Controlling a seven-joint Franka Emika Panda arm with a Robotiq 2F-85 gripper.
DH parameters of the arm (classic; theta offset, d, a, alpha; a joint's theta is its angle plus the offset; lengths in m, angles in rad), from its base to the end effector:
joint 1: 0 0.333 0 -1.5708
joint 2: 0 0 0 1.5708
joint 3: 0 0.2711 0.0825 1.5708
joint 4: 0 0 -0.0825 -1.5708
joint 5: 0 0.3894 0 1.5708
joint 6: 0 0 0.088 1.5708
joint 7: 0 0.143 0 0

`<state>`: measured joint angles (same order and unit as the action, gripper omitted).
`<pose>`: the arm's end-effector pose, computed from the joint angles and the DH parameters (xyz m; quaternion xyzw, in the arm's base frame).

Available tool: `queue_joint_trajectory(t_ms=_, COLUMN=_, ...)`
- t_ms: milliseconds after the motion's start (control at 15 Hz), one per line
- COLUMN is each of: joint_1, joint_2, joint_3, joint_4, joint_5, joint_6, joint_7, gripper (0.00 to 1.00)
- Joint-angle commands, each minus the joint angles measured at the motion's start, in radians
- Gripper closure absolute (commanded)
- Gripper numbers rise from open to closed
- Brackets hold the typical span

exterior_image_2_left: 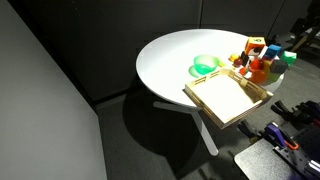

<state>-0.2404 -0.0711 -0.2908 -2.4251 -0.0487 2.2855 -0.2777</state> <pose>0.4094 -0.2408 0.2429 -0.9934 0.1091 0.0357 0.0070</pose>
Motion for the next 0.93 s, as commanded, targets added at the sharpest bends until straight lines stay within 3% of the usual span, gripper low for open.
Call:
queue_joint_trajectory(t_ms=0, joint_1=-0.006, joint_2=0.000, joint_3=0.006, joint_4=0.001, joint_5=0.000, joint_6=-0.002, joint_7=0.000, gripper=0.00)
queue_joint_trajectory(t_ms=867, joint_1=-0.005, joint_2=0.024, joint_3=0.008, joint_4=0.010, joint_5=0.003, joint_6=0.008, joint_7=0.001, gripper=0.00)
